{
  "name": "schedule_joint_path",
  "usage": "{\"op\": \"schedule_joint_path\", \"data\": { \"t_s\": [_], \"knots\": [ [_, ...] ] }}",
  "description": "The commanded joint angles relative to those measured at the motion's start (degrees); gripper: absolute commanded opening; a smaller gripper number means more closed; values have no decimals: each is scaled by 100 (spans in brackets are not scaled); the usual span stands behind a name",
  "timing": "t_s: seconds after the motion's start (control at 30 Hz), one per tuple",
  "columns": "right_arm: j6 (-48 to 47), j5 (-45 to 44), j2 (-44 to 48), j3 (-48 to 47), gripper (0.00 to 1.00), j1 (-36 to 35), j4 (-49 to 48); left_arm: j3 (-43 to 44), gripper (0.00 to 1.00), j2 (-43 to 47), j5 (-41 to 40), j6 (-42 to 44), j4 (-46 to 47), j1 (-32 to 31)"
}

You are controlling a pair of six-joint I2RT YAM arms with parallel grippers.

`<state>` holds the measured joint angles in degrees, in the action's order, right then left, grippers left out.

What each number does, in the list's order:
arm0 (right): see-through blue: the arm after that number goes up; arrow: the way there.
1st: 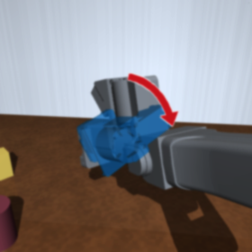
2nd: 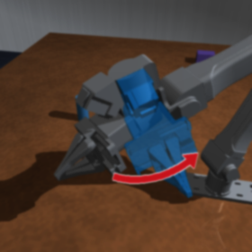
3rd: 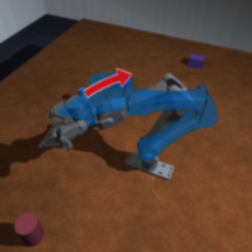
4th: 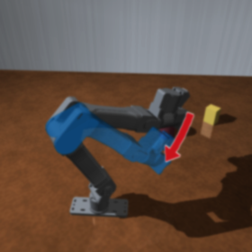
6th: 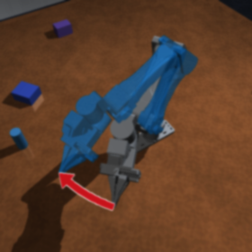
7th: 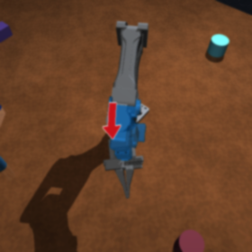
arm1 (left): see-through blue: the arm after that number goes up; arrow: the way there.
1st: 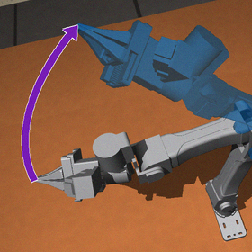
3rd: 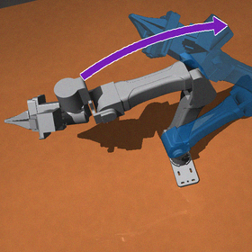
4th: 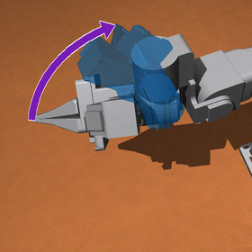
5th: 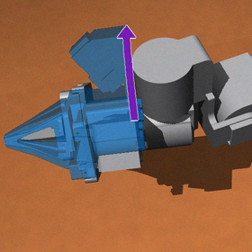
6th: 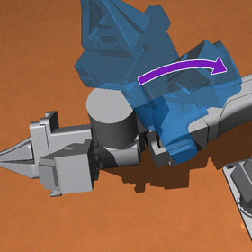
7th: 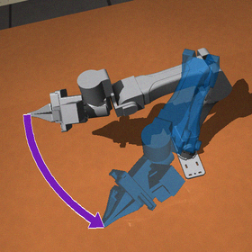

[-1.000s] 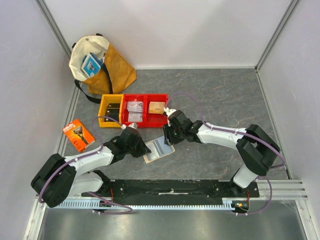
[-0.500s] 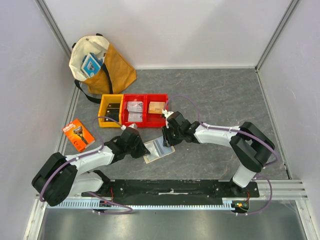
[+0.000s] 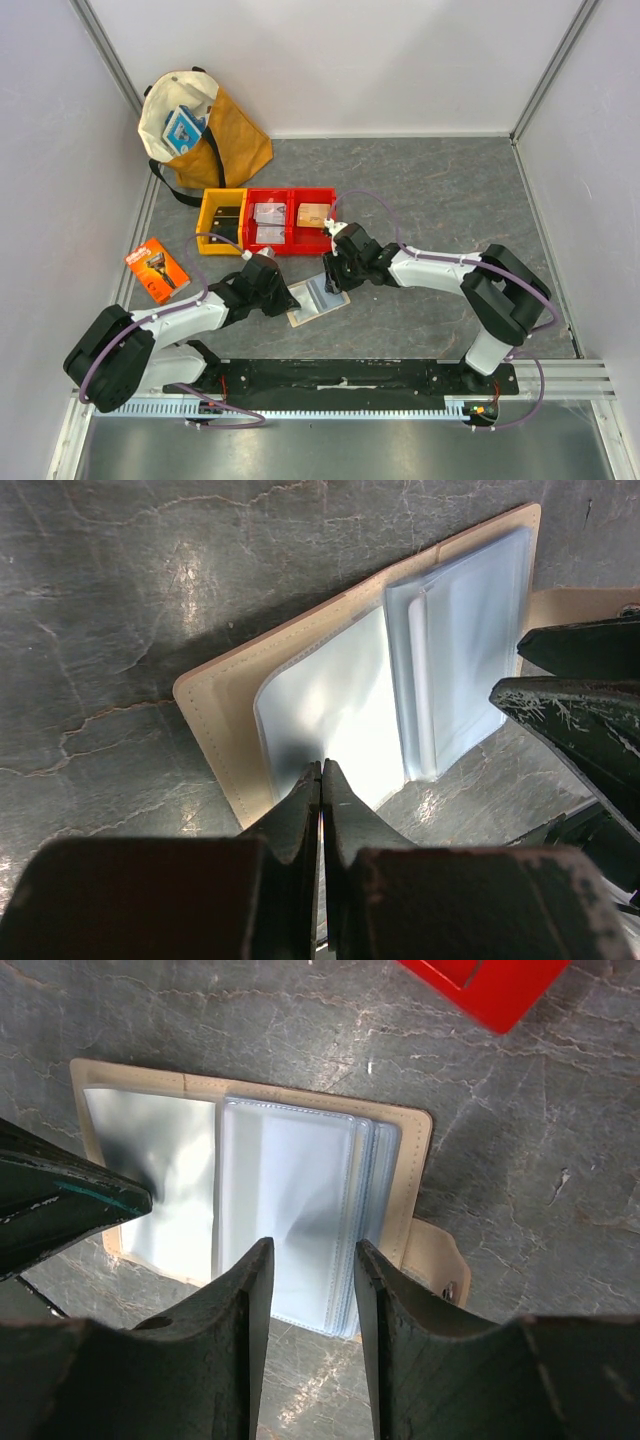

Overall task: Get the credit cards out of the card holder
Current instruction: Remove the credit card from the card holder.

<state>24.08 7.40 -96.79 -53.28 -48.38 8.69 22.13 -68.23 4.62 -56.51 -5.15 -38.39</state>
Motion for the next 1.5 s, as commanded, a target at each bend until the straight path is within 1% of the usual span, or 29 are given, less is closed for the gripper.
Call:
{"op": "schedule_joint_path", "data": {
  "t_s": [0.0,0.13,0.43,0.6,0.63,0.7,0.83,1.0,1.33,1.37,1.47],
  "knots": [
    [-17,-265,310,-183,46,-110,28,-121,5,-86,-102,17,-232,-19],
    [-69,-371,284,-262,47,-233,54,-139,5,-77,-111,17,-232,-19],
    [-78,-537,-15,-306,45,-365,72,-156,5,-59,-102,9,-232,-19],
    [-105,-705,-85,-297,45,-470,124,-165,5,-68,-102,0,-232,-19],
    [-114,-879,-85,-289,45,-488,150,-165,5,-59,-102,-9,-232,-19],
    [-131,-950,-85,-297,45,-523,159,-174,5,-68,-102,-9,-232,-19],
    [-157,-951,-129,-315,45,-567,203,-165,5,-77,-93,-9,-232,-28],
    [-105,-757,-226,-376,43,-646,195,-183,5,-86,-93,-18,-215,-28],
    [378,358,-349,-324,37,-681,-534,-271,5,-77,-84,-79,-127,-19],
    [405,463,-358,-341,36,-690,-570,-297,4,-51,-93,-88,-92,-28],
    [423,692,-384,-464,35,-743,-632,-393,4,46,-119,-167,-22,-28]
  ]
}}
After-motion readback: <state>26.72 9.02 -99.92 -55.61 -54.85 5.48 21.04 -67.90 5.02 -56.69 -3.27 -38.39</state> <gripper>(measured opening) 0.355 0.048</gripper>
